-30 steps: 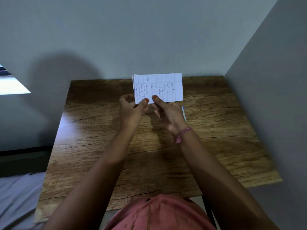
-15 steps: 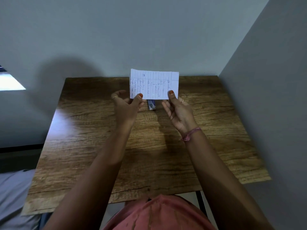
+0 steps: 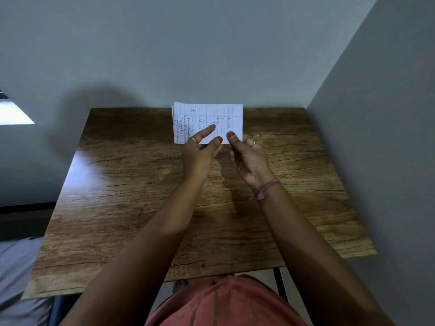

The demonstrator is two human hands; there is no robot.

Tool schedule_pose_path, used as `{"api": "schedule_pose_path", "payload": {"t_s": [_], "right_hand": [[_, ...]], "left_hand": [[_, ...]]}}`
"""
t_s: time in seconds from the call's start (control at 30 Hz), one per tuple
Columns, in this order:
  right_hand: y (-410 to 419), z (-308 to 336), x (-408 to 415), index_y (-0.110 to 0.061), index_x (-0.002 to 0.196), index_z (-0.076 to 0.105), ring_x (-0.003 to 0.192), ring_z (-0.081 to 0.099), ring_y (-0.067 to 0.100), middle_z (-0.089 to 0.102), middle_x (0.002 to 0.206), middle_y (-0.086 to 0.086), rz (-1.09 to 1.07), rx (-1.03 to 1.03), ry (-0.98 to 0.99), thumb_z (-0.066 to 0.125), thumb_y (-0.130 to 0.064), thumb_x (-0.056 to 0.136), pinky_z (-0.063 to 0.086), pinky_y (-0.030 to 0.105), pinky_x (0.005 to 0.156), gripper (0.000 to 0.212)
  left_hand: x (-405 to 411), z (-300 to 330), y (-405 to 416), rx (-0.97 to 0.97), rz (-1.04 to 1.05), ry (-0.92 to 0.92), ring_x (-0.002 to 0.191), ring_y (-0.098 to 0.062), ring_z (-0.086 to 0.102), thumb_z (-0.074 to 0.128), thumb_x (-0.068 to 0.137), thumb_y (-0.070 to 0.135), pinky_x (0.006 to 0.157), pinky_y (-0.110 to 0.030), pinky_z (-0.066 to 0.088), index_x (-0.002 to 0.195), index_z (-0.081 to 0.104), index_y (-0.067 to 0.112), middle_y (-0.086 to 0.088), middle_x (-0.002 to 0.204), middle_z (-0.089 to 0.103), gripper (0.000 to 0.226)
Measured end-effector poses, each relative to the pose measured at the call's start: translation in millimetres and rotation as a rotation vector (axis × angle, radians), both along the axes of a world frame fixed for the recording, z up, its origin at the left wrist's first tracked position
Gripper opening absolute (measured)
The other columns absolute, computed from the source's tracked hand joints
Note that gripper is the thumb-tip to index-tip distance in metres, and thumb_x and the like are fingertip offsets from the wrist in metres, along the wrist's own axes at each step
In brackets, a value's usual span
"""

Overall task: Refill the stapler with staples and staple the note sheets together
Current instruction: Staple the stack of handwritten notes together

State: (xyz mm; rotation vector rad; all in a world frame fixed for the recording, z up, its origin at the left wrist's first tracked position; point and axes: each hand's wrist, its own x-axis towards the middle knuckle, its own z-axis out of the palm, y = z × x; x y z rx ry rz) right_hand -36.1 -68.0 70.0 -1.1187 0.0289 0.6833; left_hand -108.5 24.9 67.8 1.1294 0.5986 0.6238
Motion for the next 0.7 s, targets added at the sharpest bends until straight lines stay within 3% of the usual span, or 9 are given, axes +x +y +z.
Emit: {"api": "schedule_pose_path", "payload": {"t_s": [0.1,0.2,0.27,0.33,0.4,0.53,0.7], "right_hand": [[-3.0,-2.1,7.7,-0.004,0.108,0.067,0.078,0.064,0.011,0.073,0.097,0.006,-0.036,-0.008,-0.007,0.073,-0.006,0.081,0.052,0.018,0.065,0.028],[-11.6,-11.6,18.3,-0.008,0.098,0.069,0.08,0.069,0.013,0.074,0.093,0.006,-0.151,-0.061,-0.05,0.07,-0.002,0.081,0.057,0.022,0.07,0.018],[-20.7,-24.5,26.0,-0.013,0.093,0.07,0.088,0.07,0.016,0.073,0.093,0.004,-0.249,-0.289,-0.199,0.069,-0.004,0.083,0.057,0.028,0.078,0.014],[-31.2,-40.1,31.7,-0.012,0.097,0.07,0.096,0.067,0.017,0.071,0.095,0.001,-0.268,-0.656,-0.427,0.068,-0.011,0.085,0.055,0.032,0.085,0.012],[-36.9,-53.9,32.7,-0.008,0.107,0.067,0.098,0.064,0.016,0.069,0.102,0.004,-0.134,-0.892,-0.561,0.07,-0.027,0.084,0.052,0.029,0.086,0.03],[-27.3,-66.3,26.7,-0.008,0.12,0.06,0.105,0.06,0.021,0.06,0.12,0.01,0.159,-1.066,-0.672,0.075,-0.047,0.074,0.051,0.038,0.093,0.062],[-11.4,-64.8,30.6,-0.005,0.121,0.059,0.11,0.056,0.026,0.059,0.12,0.016,0.187,-1.19,-0.811,0.066,-0.029,0.085,0.047,0.036,0.095,0.044]], "left_hand": [[1.0,-0.3,0.0,-0.041,0.049,0.014,0.092,-0.019,0.071,0.074,0.078,0.0,0.074,-0.024,0.058,0.104,0.071,0.02,-0.023,0.112,0.066,0.033],[3.0,-2.4,-0.9,-0.037,0.075,0.025,0.09,-0.015,0.07,0.074,0.078,0.001,0.071,-0.023,0.058,0.103,0.071,0.02,-0.015,0.121,0.063,0.032],[3.8,-3.2,0.6,-0.036,0.09,0.016,0.096,-0.016,0.068,0.074,0.078,0.001,0.071,-0.024,0.058,0.101,0.071,0.021,-0.009,0.131,0.056,0.031],[4.0,-4.2,3.9,-0.033,0.098,0.017,0.099,-0.017,0.067,0.074,0.078,0.002,0.072,-0.024,0.058,0.101,0.071,0.022,-0.009,0.131,0.056,0.031],[3.7,-5.1,6.7,-0.044,0.098,0.011,0.102,-0.021,0.067,0.075,0.078,0.003,0.069,-0.022,0.058,0.097,0.071,0.027,-0.014,0.128,0.059,0.031],[4.6,-8.4,9.7,-0.069,0.116,-0.001,0.108,-0.022,0.063,0.076,0.076,0.001,0.071,-0.026,0.059,0.094,0.071,0.026,-0.004,0.131,0.052,0.032],[5.5,-11.3,10.3,-0.093,0.137,-0.026,0.108,-0.019,0.062,0.076,0.076,0.001,0.074,-0.029,0.06,0.093,0.071,0.026,0.006,0.121,0.053,0.03]]}}
